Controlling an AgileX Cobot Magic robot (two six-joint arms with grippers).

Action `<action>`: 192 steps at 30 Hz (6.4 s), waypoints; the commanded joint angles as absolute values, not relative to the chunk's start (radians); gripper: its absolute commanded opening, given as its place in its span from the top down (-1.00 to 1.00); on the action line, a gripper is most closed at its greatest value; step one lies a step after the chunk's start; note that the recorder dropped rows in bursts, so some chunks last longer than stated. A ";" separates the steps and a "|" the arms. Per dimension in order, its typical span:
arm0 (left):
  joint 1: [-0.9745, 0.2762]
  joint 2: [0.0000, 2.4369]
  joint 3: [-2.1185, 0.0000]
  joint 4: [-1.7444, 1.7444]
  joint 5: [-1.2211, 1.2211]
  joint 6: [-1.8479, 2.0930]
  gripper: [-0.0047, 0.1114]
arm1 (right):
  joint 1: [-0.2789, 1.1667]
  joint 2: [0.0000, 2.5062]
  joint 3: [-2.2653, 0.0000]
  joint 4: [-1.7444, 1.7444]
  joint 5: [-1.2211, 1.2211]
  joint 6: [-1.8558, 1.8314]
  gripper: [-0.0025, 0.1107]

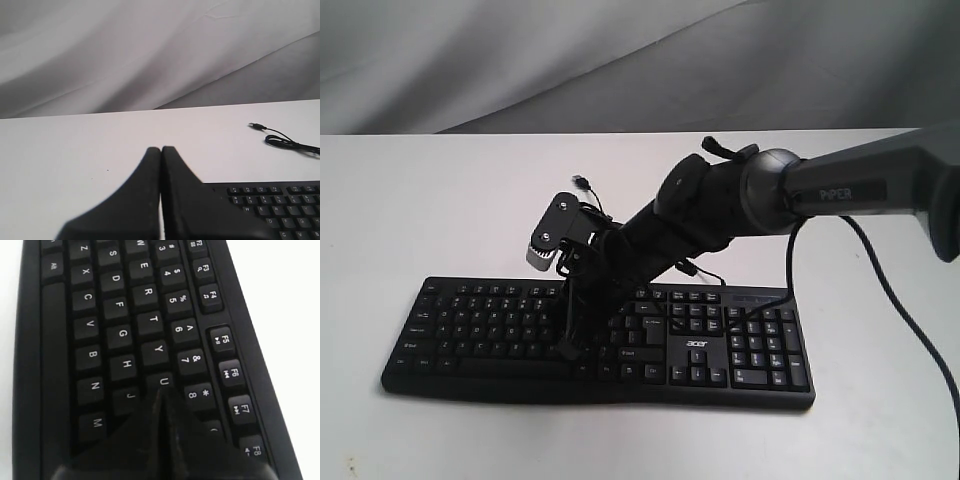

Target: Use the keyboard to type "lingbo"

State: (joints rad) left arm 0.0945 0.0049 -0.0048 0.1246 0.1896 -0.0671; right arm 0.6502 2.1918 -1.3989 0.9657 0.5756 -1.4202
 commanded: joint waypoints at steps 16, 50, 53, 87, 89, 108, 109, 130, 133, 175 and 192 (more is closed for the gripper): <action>0.089 0.000 0.000 0.125 0.183 -0.069 0.91 | 0.660 2.156 -1.404 0.950 0.623 -1.427 0.96; 0.089 0.000 0.000 0.125 0.183 -0.069 0.91 | 0.728 2.195 -1.404 0.976 0.592 -1.436 0.96; 0.089 0.000 0.000 0.125 0.183 -0.069 0.91 | 0.728 2.203 -1.404 0.978 0.592 -1.436 0.96; 0.089 0.000 0.000 0.125 0.183 -0.069 0.91 | 0.749 2.241 -1.537 1.001 0.584 -1.388 0.96; 0.089 0.000 0.000 0.125 0.183 -0.069 0.91 | 0.749 2.241 -1.537 0.984 0.582 -1.369 0.96; 0.089 0.000 0.000 0.125 0.183 -0.069 0.91 | 0.749 2.241 -1.532 0.975 0.589 -1.337 0.96; 0.089 0.000 0.000 0.125 0.183 -0.069 0.91 | 0.749 2.241 -1.532 0.975 0.589 -1.337 0.96; 0.089 0.000 0.000 0.125 0.183 -0.069 0.91 | 0.747 2.261 -1.532 0.980 0.585 -1.345 0.96; 0.089 0.000 0.000 0.125 0.183 -0.069 0.91 | 0.747 2.270 -1.532 0.980 0.581 -1.345 0.96; 0.089 0.000 0.000 0.125 0.183 -0.069 0.91 | 0.741 2.243 -1.520 0.904 0.671 -1.301 0.96; 0.089 0.000 0.000 0.125 0.183 -0.069 0.91 | 0.741 2.220 -1.520 0.855 0.669 -1.282 0.96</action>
State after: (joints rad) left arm 0.0945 0.0049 -0.0048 0.1246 0.1896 -0.0671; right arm 0.7469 2.2570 -1.5265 0.9061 0.6657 -1.3028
